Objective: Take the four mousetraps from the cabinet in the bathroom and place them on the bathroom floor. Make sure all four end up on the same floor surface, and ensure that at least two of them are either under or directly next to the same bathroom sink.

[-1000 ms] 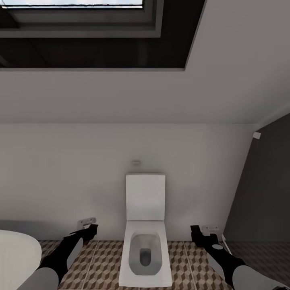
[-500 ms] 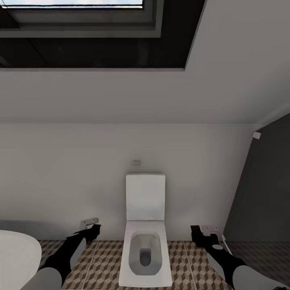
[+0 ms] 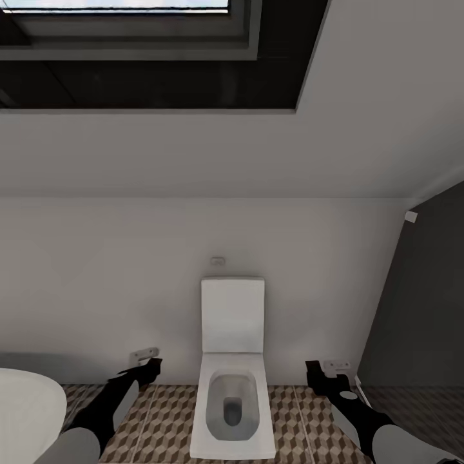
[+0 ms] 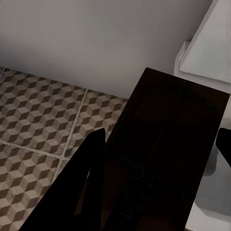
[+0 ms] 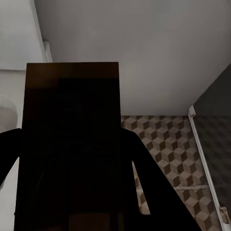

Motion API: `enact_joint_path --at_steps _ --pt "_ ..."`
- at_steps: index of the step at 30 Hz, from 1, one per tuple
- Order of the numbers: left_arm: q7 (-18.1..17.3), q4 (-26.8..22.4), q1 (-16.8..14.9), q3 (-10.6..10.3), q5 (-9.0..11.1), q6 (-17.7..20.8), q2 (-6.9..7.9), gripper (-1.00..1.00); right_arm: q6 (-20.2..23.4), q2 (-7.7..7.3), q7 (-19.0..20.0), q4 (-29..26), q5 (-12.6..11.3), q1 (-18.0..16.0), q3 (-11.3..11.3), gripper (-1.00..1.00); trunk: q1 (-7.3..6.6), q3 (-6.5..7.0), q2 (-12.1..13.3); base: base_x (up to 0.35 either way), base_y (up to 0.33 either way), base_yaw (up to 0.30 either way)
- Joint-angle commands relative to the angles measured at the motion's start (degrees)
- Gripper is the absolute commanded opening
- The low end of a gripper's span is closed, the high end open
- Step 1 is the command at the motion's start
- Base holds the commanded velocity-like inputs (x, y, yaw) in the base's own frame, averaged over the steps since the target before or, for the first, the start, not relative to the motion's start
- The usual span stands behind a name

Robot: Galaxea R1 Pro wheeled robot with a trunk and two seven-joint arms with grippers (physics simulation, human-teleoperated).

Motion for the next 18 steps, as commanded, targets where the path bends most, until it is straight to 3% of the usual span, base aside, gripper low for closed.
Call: enact_joint_path --at_steps 1,6,14,18 --pt "0.3 -0.1 0.0 0.0 0.6 0.3 -0.18 -1.0 -0.2 -0.03 -0.1 0.0 -0.7 0.0 0.5 -1.0 0.02 -0.11 -0.1 0.0 0.0 0.0" --pt "0.2 -0.1 0.0 0.0 0.6 0.3 -0.97 -1.0 -0.2 -0.06 -0.2 0.0 -0.7 -0.1 0.4 -1.0 0.02 -0.11 -0.1 0.017 0.0 0.0" --pt "0.2 -0.1 0.0 -0.4 0.5 0.5 -1.14 -1.0 -0.2 -0.12 -0.2 0.0 -0.7 0.0 0.4 -1.0 0.02 -0.11 -0.1 0.236 0.0 0.0" --pt "0.4 -0.1 0.0 -0.4 0.5 0.4 -1.13 -1.0 -0.2 -0.12 -0.2 0.0 -0.7 0.0 0.4 -1.0 0.02 -0.11 -0.1 0.075 0.0 0.0"
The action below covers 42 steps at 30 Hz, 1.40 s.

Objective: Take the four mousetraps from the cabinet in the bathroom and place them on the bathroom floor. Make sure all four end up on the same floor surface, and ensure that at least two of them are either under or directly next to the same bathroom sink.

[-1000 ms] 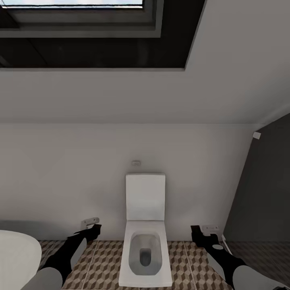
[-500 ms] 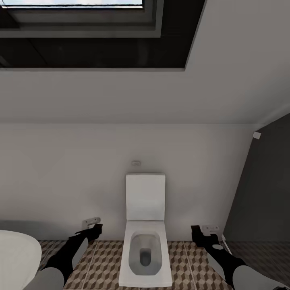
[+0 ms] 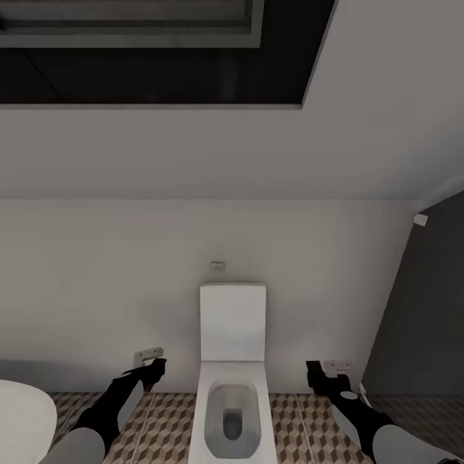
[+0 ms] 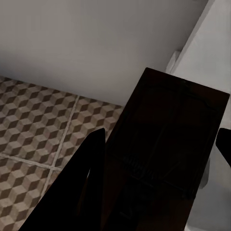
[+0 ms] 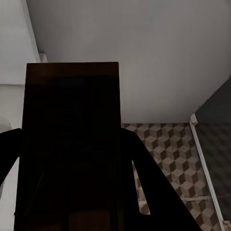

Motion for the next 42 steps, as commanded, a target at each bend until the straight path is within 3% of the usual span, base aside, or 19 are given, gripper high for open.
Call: enact_joint_path --at_steps 1,19,42 --pt "0.2 -0.1 0.0 0.0 0.6 0.3 0.03 -1.0 -0.2 -0.03 -0.1 0.0 -0.7 0.0 0.5 -1.0 0.03 -0.11 -0.1 0.025 0.0 0.0" --pt "-0.1 0.0 0.0 0.0 0.7 0.8 0.45 -1.0 -0.2 0.02 -0.1 0.0 -0.7 0.0 0.6 -1.0 0.03 -0.11 -0.1 0.068 0.0 0.0" --pt "0.0 0.1 0.0 0.0 0.5 0.8 0.08 -1.0 -0.2 0.05 -0.1 0.0 -0.7 -0.1 0.6 -1.0 5.08 -4.24 -9.3 0.0 0.0 0.0"
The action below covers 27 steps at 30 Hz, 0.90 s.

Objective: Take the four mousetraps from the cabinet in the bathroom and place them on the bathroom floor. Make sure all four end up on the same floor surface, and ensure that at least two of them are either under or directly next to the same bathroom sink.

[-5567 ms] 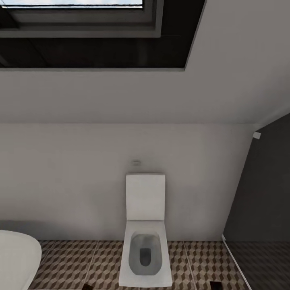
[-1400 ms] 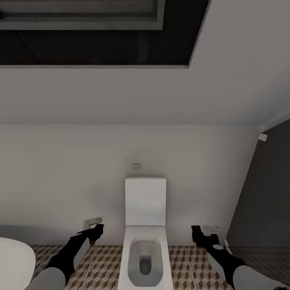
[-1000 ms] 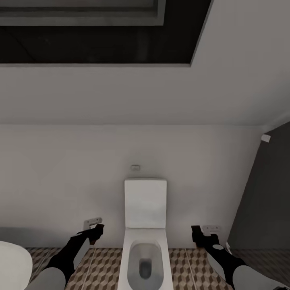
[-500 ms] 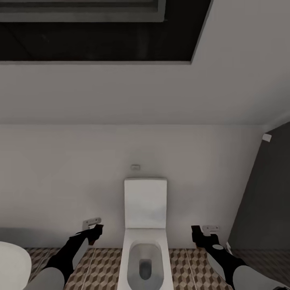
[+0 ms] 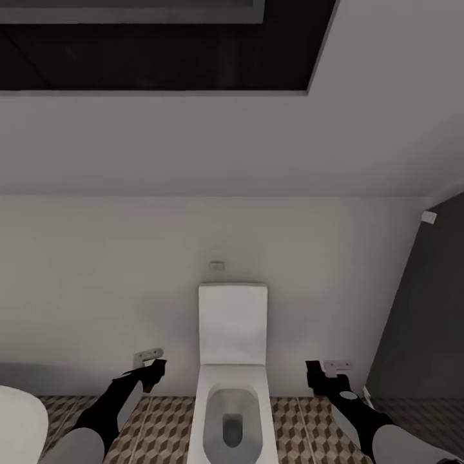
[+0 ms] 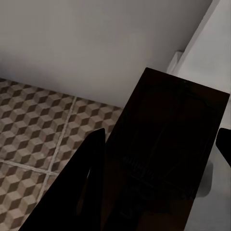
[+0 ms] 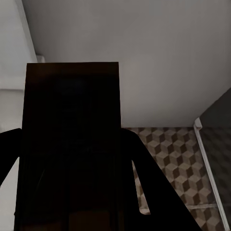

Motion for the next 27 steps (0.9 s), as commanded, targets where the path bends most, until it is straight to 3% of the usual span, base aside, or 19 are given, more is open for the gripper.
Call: enact_joint_path --at_steps 1,27 --pt "0.3 -0.1 0.0 -0.1 0.5 0.3 -0.01 -1.0 -0.2 -0.03 -0.1 0.0 -0.7 0.0 0.5 -1.0 0.24 -0.28 -0.5 0.0 0.0 0.0" --pt "0.6 0.0 0.0 -0.3 0.3 0.1 0.03 -1.0 -0.3 -0.63 -0.1 0.2 -1.1 0.0 0.3 -1.0 5.95 -4.95 -10.9 0.0 0.0 0.0"
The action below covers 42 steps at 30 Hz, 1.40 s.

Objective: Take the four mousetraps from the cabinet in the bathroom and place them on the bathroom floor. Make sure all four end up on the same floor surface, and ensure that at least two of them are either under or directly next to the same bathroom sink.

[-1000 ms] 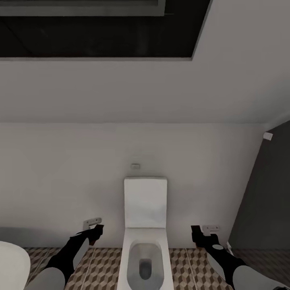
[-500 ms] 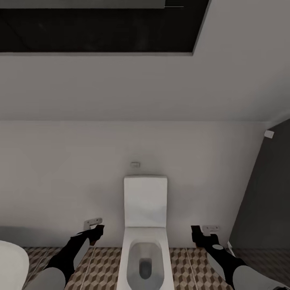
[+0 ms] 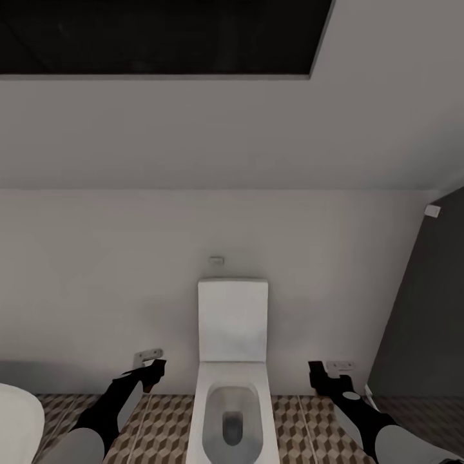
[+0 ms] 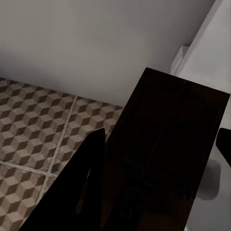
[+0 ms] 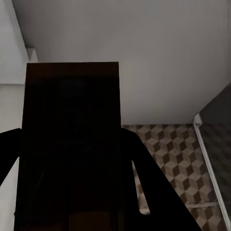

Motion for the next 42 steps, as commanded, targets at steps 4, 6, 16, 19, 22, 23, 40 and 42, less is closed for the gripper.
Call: enact_joint_path --at_steps 4,6,16,19,22,23,40,42 --pt "0.3 -0.1 0.0 -0.1 0.6 0.3 0.07 -1.0 -0.4 -0.25 -0.1 0.6 -0.8 0.0 0.4 -1.0 0.89 -0.81 -1.7 0.0 0.0 0.0" --pt "0.3 0.0 0.0 -0.1 0.6 0.3 0.03 -1.0 -0.4 -0.28 -0.1 0.8 -0.9 0.1 0.4 -1.0 1.33 -1.16 -2.5 0.0 0.0 0.0" --pt "0.3 0.2 0.0 -0.1 0.5 0.4 0.04 -1.0 -3.4 -0.23 -0.1 4.1 -1.0 0.2 0.3 -1.0 3.53 -2.96 -6.5 0.0 0.0 0.0" --pt "0.3 0.2 0.0 -0.1 0.5 0.5 0.05 -1.0 -3.7 -0.22 -0.1 4.3 -1.0 0.2 0.3 -1.0 4.19 -3.5 -7.7 0.0 0.0 0.0" --pt "0.4 0.3 0.0 -0.1 0.5 0.5 0.08 -1.0 -3.8 -0.22 -0.1 4.4 -1.0 0.2 0.3 -1.0 4.85 -4.04 -8.9 0.0 0.0 0.0" --pt "0.3 0.3 0.0 -0.1 0.5 0.5 0.07 -1.0 -3.9 -0.22 -0.1 4.4 -1.0 0.2 0.3 -1.0 5.07 -4.22 -9.3 0.0 0.0 0.0" --pt "0.3 0.3 0.0 -0.1 0.5 0.6 -0.01 -1.0 -4.0 -0.22 -0.1 4.4 -0.8 0.2 0.3 -1.0 7.26 -6.01 -13.3 0.0 0.0 0.0" --pt "0.4 0.3 0.0 -0.1 0.5 0.6 0.08 -1.0 -4.0 -0.22 -0.1 4.4 -0.7 0.2 0.3 -1.0 7.7 -6.37 -14.1 0.0 0.0 0.0"
